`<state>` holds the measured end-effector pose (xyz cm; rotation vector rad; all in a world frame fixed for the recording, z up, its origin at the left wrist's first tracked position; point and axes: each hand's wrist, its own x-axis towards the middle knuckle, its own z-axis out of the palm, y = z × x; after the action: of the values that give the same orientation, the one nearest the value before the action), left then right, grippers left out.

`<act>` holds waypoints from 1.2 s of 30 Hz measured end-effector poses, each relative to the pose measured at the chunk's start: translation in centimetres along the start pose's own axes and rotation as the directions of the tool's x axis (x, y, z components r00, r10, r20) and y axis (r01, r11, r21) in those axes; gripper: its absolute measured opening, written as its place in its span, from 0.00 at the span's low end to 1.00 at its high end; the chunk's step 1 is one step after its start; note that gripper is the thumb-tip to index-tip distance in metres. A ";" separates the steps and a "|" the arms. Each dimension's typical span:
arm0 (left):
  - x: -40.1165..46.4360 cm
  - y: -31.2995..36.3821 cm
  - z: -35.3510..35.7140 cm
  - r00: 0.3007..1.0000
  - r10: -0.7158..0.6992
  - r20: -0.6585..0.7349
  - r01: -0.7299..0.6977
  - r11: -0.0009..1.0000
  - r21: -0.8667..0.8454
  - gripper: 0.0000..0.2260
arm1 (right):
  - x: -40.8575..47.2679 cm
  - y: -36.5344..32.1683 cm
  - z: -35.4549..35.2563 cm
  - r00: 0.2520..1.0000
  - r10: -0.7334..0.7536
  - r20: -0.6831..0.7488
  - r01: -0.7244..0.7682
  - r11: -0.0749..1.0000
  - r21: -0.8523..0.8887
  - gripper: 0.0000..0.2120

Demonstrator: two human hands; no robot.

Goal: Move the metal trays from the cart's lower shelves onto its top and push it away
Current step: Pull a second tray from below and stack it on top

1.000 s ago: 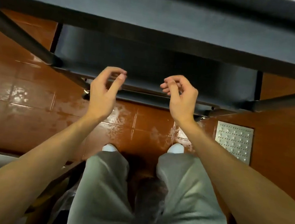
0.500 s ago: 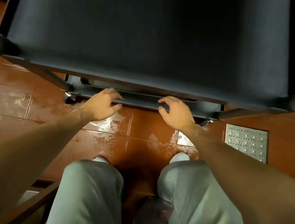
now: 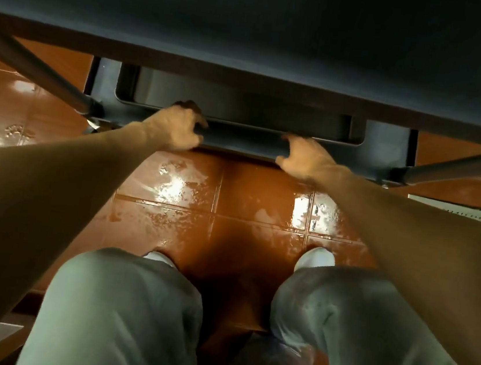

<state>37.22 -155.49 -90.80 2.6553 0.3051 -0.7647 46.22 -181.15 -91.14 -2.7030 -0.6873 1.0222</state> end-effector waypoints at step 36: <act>4.2 -1.0 4.3 0.902 0.116 -0.415 -0.016 0.972 0.236 0.17 | 3.7 1.9 1.3 0.865 -0.296 -0.405 0.064 0.866 -0.496 0.20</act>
<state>38.36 -155.85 -96.78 3.0210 0.2465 -0.1922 48.48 -181.06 -94.92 -3.0141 -1.1833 0.1246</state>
